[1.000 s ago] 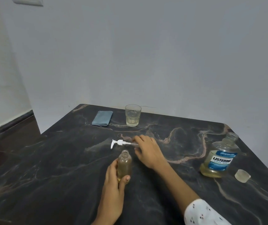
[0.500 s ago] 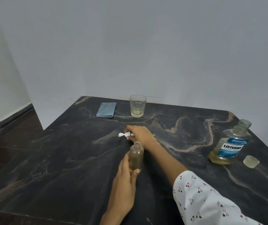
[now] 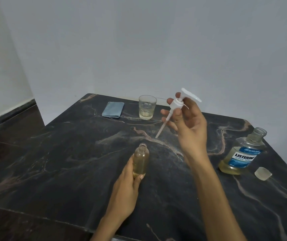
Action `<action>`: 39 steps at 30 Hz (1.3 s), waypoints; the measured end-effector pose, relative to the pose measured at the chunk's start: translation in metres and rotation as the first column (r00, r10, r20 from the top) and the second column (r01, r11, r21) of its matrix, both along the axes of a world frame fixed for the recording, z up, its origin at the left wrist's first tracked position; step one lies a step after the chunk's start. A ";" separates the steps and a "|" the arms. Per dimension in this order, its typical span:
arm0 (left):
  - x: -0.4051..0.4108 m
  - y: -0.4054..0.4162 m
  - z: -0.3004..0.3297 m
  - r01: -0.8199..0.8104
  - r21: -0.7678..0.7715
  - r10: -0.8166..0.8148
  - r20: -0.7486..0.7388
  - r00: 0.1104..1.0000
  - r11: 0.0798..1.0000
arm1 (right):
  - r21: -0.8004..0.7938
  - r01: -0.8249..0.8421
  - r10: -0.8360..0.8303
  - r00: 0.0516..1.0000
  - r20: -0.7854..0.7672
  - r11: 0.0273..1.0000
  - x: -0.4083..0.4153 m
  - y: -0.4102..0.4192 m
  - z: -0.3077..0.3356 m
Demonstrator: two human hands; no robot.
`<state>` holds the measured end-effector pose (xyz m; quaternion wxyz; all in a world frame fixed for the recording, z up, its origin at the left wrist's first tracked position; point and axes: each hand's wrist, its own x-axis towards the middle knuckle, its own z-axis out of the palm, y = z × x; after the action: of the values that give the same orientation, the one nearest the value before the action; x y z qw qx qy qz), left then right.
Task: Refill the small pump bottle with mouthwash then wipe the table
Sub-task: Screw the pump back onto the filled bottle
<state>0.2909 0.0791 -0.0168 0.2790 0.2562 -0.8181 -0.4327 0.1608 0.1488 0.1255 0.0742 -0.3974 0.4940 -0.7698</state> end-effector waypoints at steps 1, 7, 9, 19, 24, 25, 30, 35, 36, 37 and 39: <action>0.000 0.000 0.000 0.000 0.005 0.000 -0.002 1.000 1.000 | -0.017 -0.018 0.018 1.000 0.022 1.000 0.004 0.003 0.001; 0.001 0.001 0.000 -0.002 0.021 0.002 -0.008 1.000 1.000 | -0.061 -0.135 0.139 0.988 0.066 0.989 0.020 -0.001 -0.002; 0.001 0.000 -0.001 -0.003 0.020 0.003 -0.008 1.000 1.000 | -0.051 -0.155 0.158 0.985 0.070 0.987 0.024 -0.005 -0.004; 0.002 0.001 -0.001 0.003 0.013 -0.003 -0.002 1.000 1.000 | -0.023 -0.120 0.121 0.991 0.051 0.993 0.021 -0.009 -0.014; 0.002 0.000 -0.002 0.000 -0.002 0.000 -0.014 1.000 1.000 | 0.010 -0.123 0.123 0.992 0.016 0.992 0.018 -0.010 -0.019; 0.002 0.000 -0.002 0.000 0.000 0.000 -0.017 1.000 1.000 | 0.029 -0.134 0.133 0.991 0.008 0.991 0.017 -0.010 -0.023; 0.002 -0.002 -0.004 0.042 0.009 -0.042 -0.024 0.999 0.999 | 0.157 -0.191 0.196 0.981 -0.015 0.969 0.019 -0.008 -0.051; 0.002 0.001 0.001 0.106 -0.023 -0.106 -0.024 0.994 0.994 | 0.210 -0.177 0.178 0.984 0.012 0.962 0.017 0.001 -0.080; 0.002 0.002 0.002 0.113 -0.028 -0.114 -0.018 0.993 0.993 | 0.214 -0.173 0.174 0.985 0.013 0.962 0.016 0.004 -0.084; 0.003 0.003 0.003 0.117 -0.037 -0.118 -0.011 0.993 0.992 | 0.218 -0.166 0.167 0.986 0.010 0.962 0.015 0.006 -0.087; 0.003 0.005 0.004 0.116 -0.067 -0.116 0.016 0.993 0.991 | 0.214 -0.157 0.157 0.987 0.018 0.964 0.015 0.011 -0.092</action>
<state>0.2937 0.0844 -0.0127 0.2567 0.2014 -0.8475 -0.4186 0.1753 0.1601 0.0332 0.1776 -0.4247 0.5411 -0.7038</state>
